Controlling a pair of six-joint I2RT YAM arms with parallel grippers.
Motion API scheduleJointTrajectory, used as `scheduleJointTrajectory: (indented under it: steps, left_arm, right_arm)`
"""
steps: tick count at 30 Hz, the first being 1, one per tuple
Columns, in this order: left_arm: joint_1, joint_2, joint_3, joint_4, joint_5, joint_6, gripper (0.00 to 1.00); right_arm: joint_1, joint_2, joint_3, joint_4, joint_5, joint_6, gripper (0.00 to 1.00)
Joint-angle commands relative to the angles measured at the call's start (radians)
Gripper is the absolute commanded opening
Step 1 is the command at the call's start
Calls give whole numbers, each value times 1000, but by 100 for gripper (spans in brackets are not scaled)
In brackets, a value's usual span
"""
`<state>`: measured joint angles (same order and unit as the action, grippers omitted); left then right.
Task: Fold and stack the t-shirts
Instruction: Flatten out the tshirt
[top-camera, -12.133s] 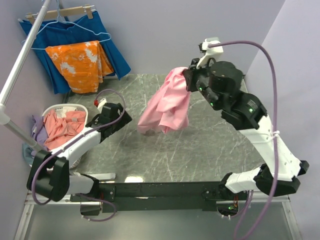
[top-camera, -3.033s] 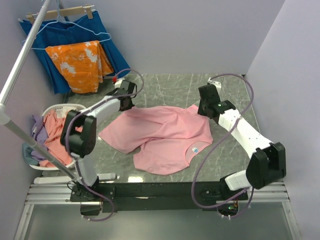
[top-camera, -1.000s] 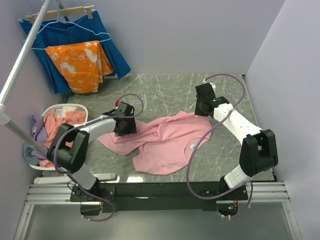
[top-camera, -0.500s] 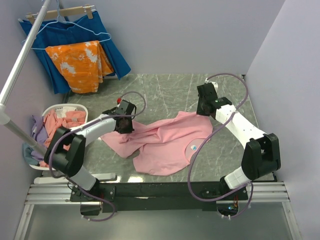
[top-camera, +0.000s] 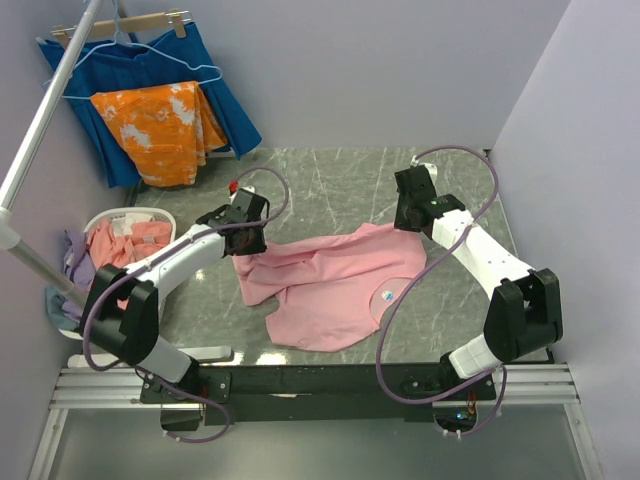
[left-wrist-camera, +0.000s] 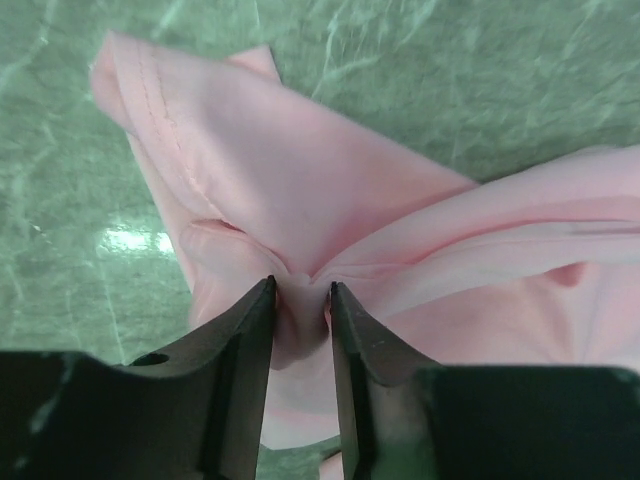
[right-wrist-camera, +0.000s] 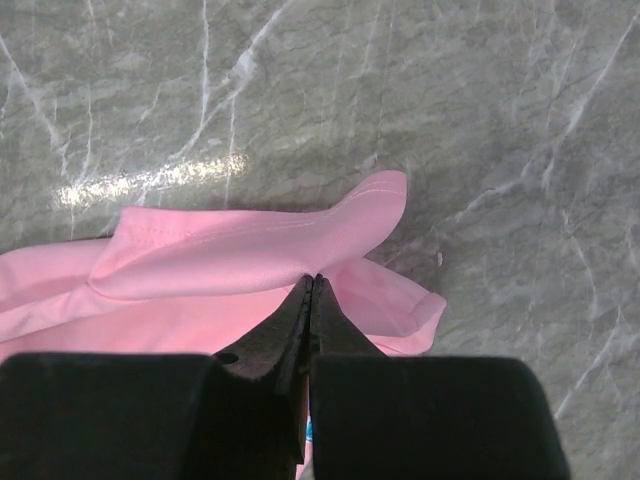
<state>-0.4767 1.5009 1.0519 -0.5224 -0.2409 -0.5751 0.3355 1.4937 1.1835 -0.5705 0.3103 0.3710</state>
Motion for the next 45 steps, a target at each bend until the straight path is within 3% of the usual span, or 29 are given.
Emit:
scheduleJointTrajectory:
  steps: [1, 5, 7, 9, 11, 13, 19, 20, 21, 22, 27, 30, 32, 36, 45]
  left_arm:
    - [-2, 62, -15, 36, 38, 8, 36]
    - [-2, 111, -3, 41, 54, 6, 31]
    - [-2, 120, -3, 41, 57, 8, 19]
    - [-2, 116, -6, 39, 52, 6, 15]
    - [-2, 110, -3, 33, 46, 1, 21]
    - [-2, 101, -1, 32, 43, 1, 34]
    - [-3, 79, -1, 18, 32, -5, 36]
    - [-3, 76, -3, 21, 34, -5, 30]
    - [-2, 65, -6, 24, 35, -2, 9]
    - [-3, 61, -6, 22, 26, -9, 1]
    - [-8, 13, -1, 7, 9, -14, 2]
    - [-10, -8, 5, 1, 6, -9, 26]
    - [-10, -13, 7, -1, 9, -5, 32]
    - [-10, -30, -13, 19, 23, 3, 1]
    - [-11, -142, 6, 12, -11, 1, 1]
  right_arm:
    - [-9, -41, 5, 3, 15, -15, 0]
    - [-10, -35, 1, 11, 10, -14, 0]
    - [-9, -35, -2, 12, 9, -12, 0]
    - [-7, -35, -4, 12, 10, -15, 0]
    - [-9, -35, -4, 14, 12, -15, 0]
    - [-7, -32, -2, 14, 9, -14, 0]
    - [-9, -26, -7, 17, 6, -14, 0]
    - [-7, -26, -7, 18, 6, -14, 0]
    - [-7, -26, -7, 18, 7, -14, 0]
    - [-10, -27, -7, 17, 9, -15, 0]
    - [-9, -39, -7, 14, 18, -15, 0]
    - [-10, -41, -8, 14, 18, -17, 1]
    - [-10, -43, -8, 12, 19, -17, 1]
    - [-10, -41, -10, 14, 13, -15, 0]
    - [-10, -85, 5, 0, 62, -18, 0]
